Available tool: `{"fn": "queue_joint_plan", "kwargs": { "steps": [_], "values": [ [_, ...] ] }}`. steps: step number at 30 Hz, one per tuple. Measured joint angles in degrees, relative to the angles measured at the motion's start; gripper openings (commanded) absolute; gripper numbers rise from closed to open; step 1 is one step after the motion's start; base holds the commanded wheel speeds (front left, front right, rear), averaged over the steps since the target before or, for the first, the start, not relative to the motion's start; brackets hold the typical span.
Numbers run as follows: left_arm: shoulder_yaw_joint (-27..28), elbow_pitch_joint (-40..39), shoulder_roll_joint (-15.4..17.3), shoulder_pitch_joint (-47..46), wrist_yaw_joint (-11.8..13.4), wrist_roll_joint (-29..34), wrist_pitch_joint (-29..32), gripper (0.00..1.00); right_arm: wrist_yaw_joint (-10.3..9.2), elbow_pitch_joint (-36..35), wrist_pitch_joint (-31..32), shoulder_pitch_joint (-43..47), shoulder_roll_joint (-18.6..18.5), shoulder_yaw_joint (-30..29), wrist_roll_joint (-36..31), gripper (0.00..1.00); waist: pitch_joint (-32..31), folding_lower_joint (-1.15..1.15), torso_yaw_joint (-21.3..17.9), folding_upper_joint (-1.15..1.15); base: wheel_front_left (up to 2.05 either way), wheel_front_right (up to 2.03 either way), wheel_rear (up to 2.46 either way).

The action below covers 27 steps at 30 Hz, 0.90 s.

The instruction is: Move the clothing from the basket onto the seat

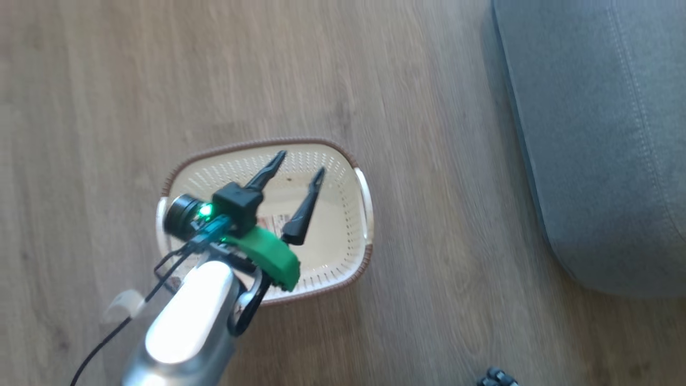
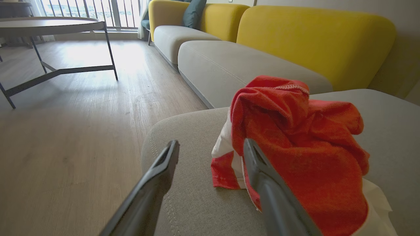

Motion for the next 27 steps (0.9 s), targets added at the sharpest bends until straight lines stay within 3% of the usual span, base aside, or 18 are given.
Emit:
{"fn": "queue_joint_plan", "kwargs": {
  "steps": [12,27],
  "values": [
    [12.4,-1.2,-1.4,8.4,0.7,1.3,0.0,1.00,0.00,-6.6,0.0,9.7,4.1,5.2,2.4,1.00,-9.5,0.00,5.6,0.00,0.00,0.00,0.00],
    [24.9,-4.0,-3.4,16.8,-0.1,4.4,0.0,1.00,0.00,-7.7,0.0,19.8,8.5,12.8,4.1,1.00,-19.0,0.00,12.3,0.00,0.00,0.00,0.00]
  ]
}}
